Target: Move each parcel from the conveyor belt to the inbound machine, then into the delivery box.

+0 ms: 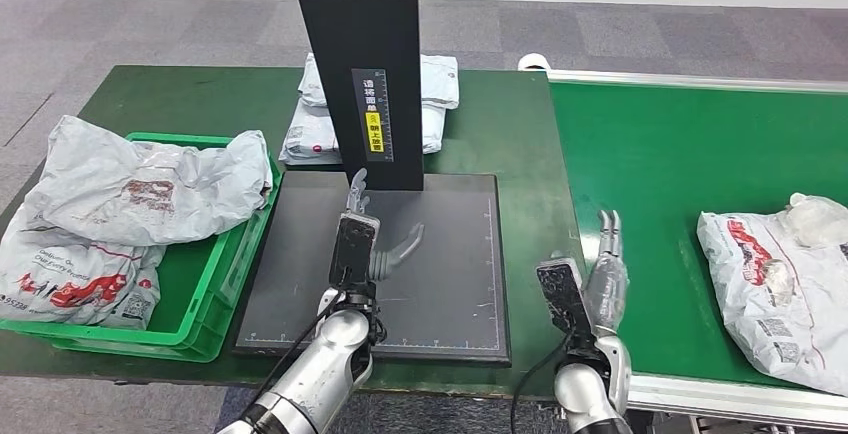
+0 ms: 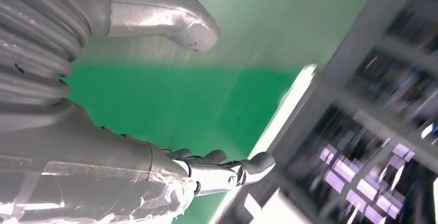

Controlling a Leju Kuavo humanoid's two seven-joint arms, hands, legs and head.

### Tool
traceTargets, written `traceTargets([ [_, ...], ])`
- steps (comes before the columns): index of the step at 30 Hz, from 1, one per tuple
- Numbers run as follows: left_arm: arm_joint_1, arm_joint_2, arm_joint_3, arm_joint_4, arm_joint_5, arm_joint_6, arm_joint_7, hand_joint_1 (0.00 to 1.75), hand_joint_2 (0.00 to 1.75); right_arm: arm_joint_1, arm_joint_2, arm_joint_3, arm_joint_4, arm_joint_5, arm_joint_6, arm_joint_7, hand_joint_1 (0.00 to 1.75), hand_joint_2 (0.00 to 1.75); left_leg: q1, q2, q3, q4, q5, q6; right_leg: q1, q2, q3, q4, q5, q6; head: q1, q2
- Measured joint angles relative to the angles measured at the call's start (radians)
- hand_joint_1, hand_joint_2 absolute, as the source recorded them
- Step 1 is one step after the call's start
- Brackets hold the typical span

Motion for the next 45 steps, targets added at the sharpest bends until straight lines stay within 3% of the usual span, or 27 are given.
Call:
traceTargets([
  [6,0.003,0.001,0.007,0.000,0.009,-0.023,0.002,0.00,1.75,0.000,-0.056,-0.160,0.043,0.359,-0.085,0.236,0.00,1.75,-0.001,0.000,0.000,0.000,0.000,0.001,-0.001,0.000,0.000,0.000,0.000,0.000,0.000,0.000],
  [11,0.004,0.003,0.011,-0.001,0.023,-0.045,0.008,0.00,1.75,-0.001,-0.111,-0.340,0.160,0.752,-0.087,0.509,0.00,1.75,-0.001,-0.002,0.000,0.000,-0.001,0.001,-0.001,-0.003,0.001,0.000,0.000,0.001,0.000,0.000],
  [13,0.006,0.005,0.015,-0.004,0.028,-0.058,0.008,0.00,1.75,-0.002,-0.135,-0.404,0.224,0.837,-0.085,0.580,0.00,1.75,-0.001,-0.002,0.000,0.000,-0.001,0.001,-0.001,-0.003,0.001,0.000,0.000,0.001,0.000,0.000],
  [19,0.020,0.009,0.025,-0.025,0.025,-0.075,0.017,0.00,1.75,0.001,-0.186,-0.529,0.358,0.878,-0.057,0.653,0.00,1.75,-0.001,-0.002,0.000,0.000,-0.001,0.002,-0.001,-0.003,0.000,0.000,-0.001,0.001,0.000,0.000],
  [30,0.028,0.012,0.035,-0.040,0.018,-0.082,0.021,0.00,1.75,-0.003,-0.214,-0.588,0.444,0.880,0.002,0.671,0.00,1.75,-0.001,-0.001,0.000,0.000,-0.001,0.002,-0.001,-0.003,0.001,0.000,-0.001,0.001,0.000,0.000],
  [34,0.028,0.012,0.042,-0.041,0.008,-0.094,0.024,0.00,1.75,-0.034,-0.214,-0.603,0.493,0.877,0.094,0.653,1.75,1.75,-0.001,0.000,0.000,0.000,-0.001,0.002,-0.001,-0.002,0.001,0.000,0.000,0.001,0.000,0.000],
  [41,0.028,0.014,0.063,-0.046,-0.001,-0.101,0.023,0.00,1.75,-0.131,-0.219,-0.613,0.593,0.851,0.104,0.520,1.75,1.75,0.001,0.014,-0.003,0.000,-0.004,0.004,0.000,0.012,0.003,-0.003,0.003,0.004,0.000,0.000],
  [45,0.029,0.014,0.071,-0.053,-0.001,-0.101,0.020,0.00,1.75,-0.165,-0.216,-0.613,0.629,0.849,0.093,0.495,1.75,1.75,-0.001,0.010,0.002,0.001,0.002,0.008,-0.001,0.008,0.003,-0.003,0.007,0.007,0.000,0.000],
])
